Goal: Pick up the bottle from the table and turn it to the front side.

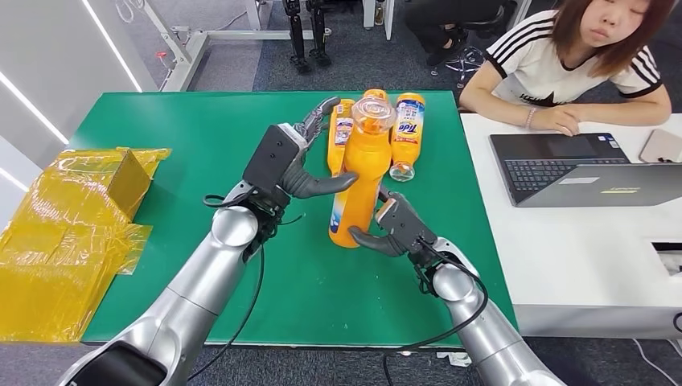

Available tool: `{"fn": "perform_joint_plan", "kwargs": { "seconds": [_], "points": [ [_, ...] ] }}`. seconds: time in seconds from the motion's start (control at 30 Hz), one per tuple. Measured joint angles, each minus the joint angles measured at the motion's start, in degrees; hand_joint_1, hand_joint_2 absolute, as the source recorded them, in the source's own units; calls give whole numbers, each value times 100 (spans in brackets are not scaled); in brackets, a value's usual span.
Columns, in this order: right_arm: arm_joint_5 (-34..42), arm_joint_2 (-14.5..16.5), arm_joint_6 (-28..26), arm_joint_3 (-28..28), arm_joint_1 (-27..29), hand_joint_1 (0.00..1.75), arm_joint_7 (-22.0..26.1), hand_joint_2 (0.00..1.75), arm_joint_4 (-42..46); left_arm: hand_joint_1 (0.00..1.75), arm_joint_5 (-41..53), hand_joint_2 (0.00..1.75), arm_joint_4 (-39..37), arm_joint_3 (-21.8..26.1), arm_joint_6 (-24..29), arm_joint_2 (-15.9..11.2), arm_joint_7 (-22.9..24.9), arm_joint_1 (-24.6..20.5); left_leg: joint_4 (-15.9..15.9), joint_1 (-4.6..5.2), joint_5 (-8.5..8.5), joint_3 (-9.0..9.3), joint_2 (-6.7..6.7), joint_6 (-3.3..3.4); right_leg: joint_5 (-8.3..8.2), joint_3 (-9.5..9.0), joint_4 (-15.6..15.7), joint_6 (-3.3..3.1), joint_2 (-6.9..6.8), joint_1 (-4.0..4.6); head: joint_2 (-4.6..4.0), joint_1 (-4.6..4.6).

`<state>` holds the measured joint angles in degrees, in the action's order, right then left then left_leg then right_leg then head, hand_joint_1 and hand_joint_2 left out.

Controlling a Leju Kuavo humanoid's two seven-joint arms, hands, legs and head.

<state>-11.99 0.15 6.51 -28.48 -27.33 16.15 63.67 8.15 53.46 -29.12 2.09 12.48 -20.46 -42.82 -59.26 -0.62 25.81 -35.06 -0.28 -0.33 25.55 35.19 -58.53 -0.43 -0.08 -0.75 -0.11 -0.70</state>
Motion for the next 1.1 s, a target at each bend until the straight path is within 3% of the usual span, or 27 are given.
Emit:
{"fn": "perform_joint_plan", "kwargs": {
  "seconds": [0.23, 0.5, 0.63, 0.87, 1.0, 1.1],
  "points": [
    [-4, 0, 88, -4, -45, 164, -15, 175, -84, 0, -462, 175, -250, 122, -616, -7, 49, -64, 0, -1, 0, 0, -1, 0, 0, 1, -2, 0, -1, 0, 0, 0],
    [55, -1, 71, -54, -228, 175, 37, 175, -274, 0, -1921, 175, -330, 250, -2150, -13, 508, -33, 0, 0, 0, 0, -1, 0, 0, 1, -1, 0, -1, 0, 0, 1],
    [88, -33, 19, -31, -268, 175, 56, 175, -379, 0, -2346, 175, -272, 250, -2468, -60, 649, -1, -1, 0, 0, 1, 0, 0, 0, 1, -1, 0, 1, 0, 0, -1],
    [128, -138, 13, -23, -266, 175, 31, 175, -468, 0, -2359, 175, -58, 237, -2402, -146, 670, 81, -1, 0, 0, 2, 0, 0, 0, 2, 0, 0, 1, 0, 0, -1],
    [180, -239, 50, 8, -237, 175, -32, 175, -505, 0, -2100, 175, 194, 227, -2071, -219, 596, 143, -1, 0, 0, 2, 1, 0, 0, 2, 0, 0, 1, 0, 0, 1],
    [188, -286, 74, 15, -195, 175, -63, 175, -512, 0, -1306, 175, 393, 144, -1423, -256, 439, 173, -1, 0, 0, 2, 2, 0, 0, 2, 0, 0, 2, 0, 0, 1]
  ]
}}
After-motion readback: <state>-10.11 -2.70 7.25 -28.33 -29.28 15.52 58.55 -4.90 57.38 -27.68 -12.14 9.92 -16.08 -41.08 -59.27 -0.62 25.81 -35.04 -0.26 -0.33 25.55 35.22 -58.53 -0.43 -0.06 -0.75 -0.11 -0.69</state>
